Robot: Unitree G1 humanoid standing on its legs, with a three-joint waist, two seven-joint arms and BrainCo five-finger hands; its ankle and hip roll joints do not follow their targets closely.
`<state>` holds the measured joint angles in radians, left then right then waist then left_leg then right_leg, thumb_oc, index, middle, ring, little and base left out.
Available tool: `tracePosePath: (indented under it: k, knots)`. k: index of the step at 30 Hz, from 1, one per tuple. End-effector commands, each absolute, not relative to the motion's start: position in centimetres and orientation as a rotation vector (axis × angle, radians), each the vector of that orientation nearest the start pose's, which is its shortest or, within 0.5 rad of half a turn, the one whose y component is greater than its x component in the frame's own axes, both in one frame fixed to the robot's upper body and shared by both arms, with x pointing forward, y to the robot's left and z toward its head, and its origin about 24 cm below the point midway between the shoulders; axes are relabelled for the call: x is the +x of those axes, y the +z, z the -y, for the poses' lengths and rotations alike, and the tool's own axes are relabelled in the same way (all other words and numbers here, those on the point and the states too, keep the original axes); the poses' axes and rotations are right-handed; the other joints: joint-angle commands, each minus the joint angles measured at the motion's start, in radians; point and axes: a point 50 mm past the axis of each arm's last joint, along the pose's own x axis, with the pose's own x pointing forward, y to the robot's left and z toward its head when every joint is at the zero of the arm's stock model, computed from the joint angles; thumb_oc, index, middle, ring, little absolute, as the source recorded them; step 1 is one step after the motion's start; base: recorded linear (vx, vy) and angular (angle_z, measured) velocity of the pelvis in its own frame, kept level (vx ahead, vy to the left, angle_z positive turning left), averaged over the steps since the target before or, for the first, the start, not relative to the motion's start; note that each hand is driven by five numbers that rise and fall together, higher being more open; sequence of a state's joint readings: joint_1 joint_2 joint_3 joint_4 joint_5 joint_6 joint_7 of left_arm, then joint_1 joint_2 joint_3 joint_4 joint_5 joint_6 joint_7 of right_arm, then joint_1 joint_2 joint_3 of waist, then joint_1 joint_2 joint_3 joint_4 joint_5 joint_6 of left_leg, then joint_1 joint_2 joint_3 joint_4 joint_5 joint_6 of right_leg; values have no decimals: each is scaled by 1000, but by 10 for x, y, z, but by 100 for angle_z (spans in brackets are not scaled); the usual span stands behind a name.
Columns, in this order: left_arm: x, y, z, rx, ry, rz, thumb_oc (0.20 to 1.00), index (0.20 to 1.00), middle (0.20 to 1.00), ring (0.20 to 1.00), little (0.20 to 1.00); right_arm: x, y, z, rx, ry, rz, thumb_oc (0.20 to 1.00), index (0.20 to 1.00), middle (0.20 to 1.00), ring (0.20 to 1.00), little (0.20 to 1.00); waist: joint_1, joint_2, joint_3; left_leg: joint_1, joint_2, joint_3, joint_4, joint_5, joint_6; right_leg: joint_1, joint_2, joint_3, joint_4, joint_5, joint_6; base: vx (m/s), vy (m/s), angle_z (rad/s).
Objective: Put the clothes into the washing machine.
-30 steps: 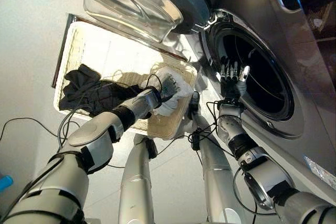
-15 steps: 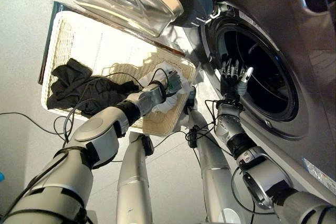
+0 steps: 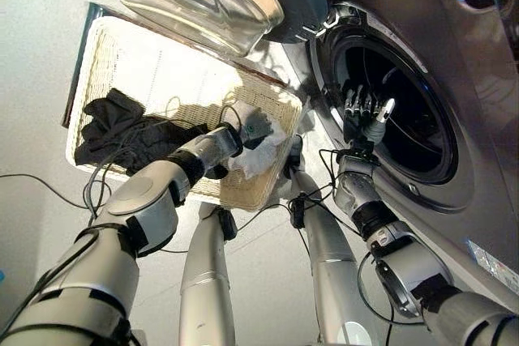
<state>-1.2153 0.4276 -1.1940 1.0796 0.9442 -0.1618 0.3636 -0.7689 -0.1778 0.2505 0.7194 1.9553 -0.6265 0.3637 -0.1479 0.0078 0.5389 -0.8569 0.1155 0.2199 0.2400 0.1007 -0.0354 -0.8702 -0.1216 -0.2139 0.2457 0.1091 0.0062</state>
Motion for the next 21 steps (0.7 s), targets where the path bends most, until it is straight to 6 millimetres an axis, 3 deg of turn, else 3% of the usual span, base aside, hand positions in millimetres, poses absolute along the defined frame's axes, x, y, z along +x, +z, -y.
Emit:
tracePosePath:
  k: [1, 5, 6, 15, 16, 18, 21]
  knots:
    - [402, 141, -110, 1919, -299, 645, 200, 200, 200, 200, 200, 370, 121, 174, 1425, -66, 570, 1000, 1000, 1000, 1000, 1000, 50, -7, -19, 61, -33, 83, -84, 9, -84, 7, -22, -43, 69, 3, 154, 0, 0, 0]
    - [400, 139, -121, 1743, -205, 638, 200, 200, 200, 200, 200, 370, 122, 179, 1383, -85, 560, 1000, 1000, 1000, 1000, 1000, 59, -3, -19, 82, -35, 81, -77, 6, -85, 30, -27, -49, 76, -8, 149, -9, 9, 0]
    - [398, 139, -129, 1604, -127, 633, 200, 200, 200, 200, 200, 368, 124, 179, 1327, -86, 556, 1000, 1000, 1000, 1000, 1000, 63, 0, -19, 93, -36, 79, -77, 5, -85, 40, -26, -48, 83, -17, 145, -29, 33, -3]
    - [390, 141, -151, 1163, 73, 610, 200, 200, 200, 200, 200, 362, 133, 171, 1011, -84, 509, 1000, 1000, 1000, 1000, 1000, 80, 9, -19, 130, -41, 71, -78, 3, -83, 69, -27, -48, 104, -46, 135, -8, 6, 0]
    - [380, 133, -158, 942, 125, 603, 200, 200, 200, 200, 200, 354, 129, 160, 752, -81, 459, 1000, 1000, 1000, 1000, 1000, 91, 8, -19, 160, -46, 54, -72, -10, -76, 97, -25, -49, 127, -73, 129, 0, 0, 0]
    - [379, 132, -158, 919, 127, 603, 200, 200, 200, 200, 200, 353, 128, 160, 720, -85, 456, 1000, 1000, 1000, 1000, 1000, 93, 7, -19, 163, -47, 53, -70, -12, -75, 99, -26, -50, 129, -76, 128, -20, 4, 3]
    - [371, 129, -158, 763, 131, 596, 200, 200, 200, 200, 200, 349, 123, 154, 472, -53, 425, 1000, 1000, 1000, 1000, 1000, 102, 3, -19, 182, -47, 43, -58, -26, -68, 118, -28, -57, 146, -94, 124, -15, -7, 6]
